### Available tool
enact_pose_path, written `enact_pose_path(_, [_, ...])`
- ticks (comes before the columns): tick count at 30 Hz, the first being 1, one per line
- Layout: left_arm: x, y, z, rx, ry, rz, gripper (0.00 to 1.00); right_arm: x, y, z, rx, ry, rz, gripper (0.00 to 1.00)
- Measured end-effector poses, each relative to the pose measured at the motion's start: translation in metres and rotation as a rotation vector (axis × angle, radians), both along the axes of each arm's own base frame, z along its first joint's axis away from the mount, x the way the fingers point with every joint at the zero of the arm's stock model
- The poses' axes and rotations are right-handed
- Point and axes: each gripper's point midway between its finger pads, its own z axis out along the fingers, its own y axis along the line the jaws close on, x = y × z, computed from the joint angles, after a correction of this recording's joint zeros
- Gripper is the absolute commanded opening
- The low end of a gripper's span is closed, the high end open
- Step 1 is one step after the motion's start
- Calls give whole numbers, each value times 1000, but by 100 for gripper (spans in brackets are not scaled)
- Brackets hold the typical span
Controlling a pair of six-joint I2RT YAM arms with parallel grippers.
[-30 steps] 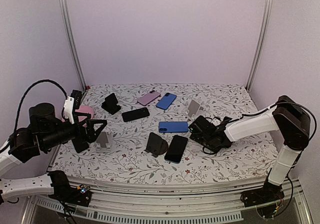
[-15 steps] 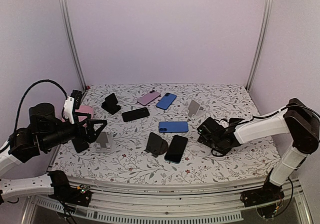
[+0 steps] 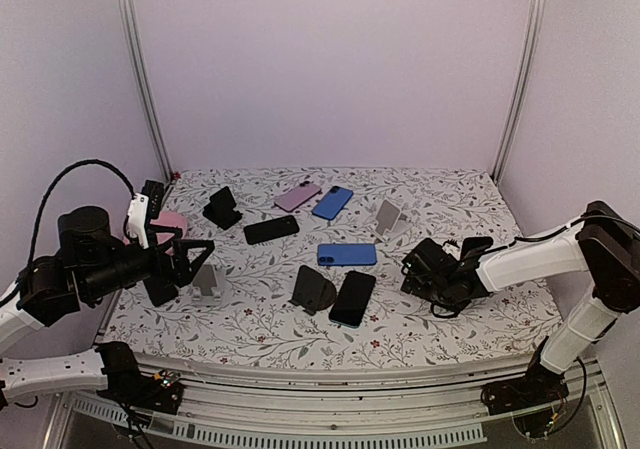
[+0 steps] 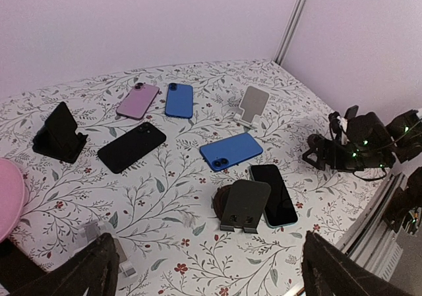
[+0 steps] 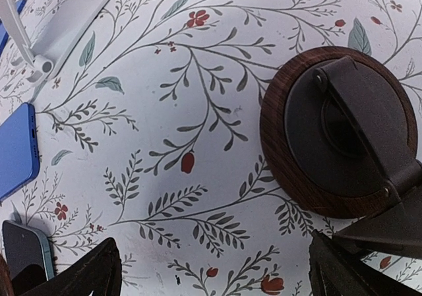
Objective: Place the phone on the phone stand
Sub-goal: Move the phone stand with the phone to the center of the board.
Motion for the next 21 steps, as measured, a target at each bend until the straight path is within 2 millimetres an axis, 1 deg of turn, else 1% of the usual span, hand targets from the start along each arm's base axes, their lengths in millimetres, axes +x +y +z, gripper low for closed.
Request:
enact_pose_path(3, [0, 0, 0, 0, 0, 0, 97, -2, 4, -1, -9, 17, 46, 99])
enact_pose_path(5, [0, 0, 0, 0, 0, 0, 97, -4, 8, 2, -11, 18, 78, 99])
enact_pose_path(8, [0, 0, 0, 0, 0, 0, 97, -7, 19, 16, -9, 3, 139, 99])
enact_pose_path(10, [0, 0, -1, 2, 1, 0, 97, -7, 32, 32, 6, -17, 183, 99])
enact_pose_path(13, [1, -1, -2, 6, 5, 0, 97, -5, 53, 67, 41, -69, 249, 99])
enact_pose_path(15, [1, -1, -2, 6, 5, 0, 97, -3, 60, 91, 63, -110, 280, 99])
enact_pose_path(18, [1, -1, -2, 6, 5, 0, 97, -3, 58, 136, 88, -185, 318, 99])
enact_pose_path(21, [1, -1, -2, 6, 5, 0, 97, -3, 46, 168, 88, -238, 335, 99])
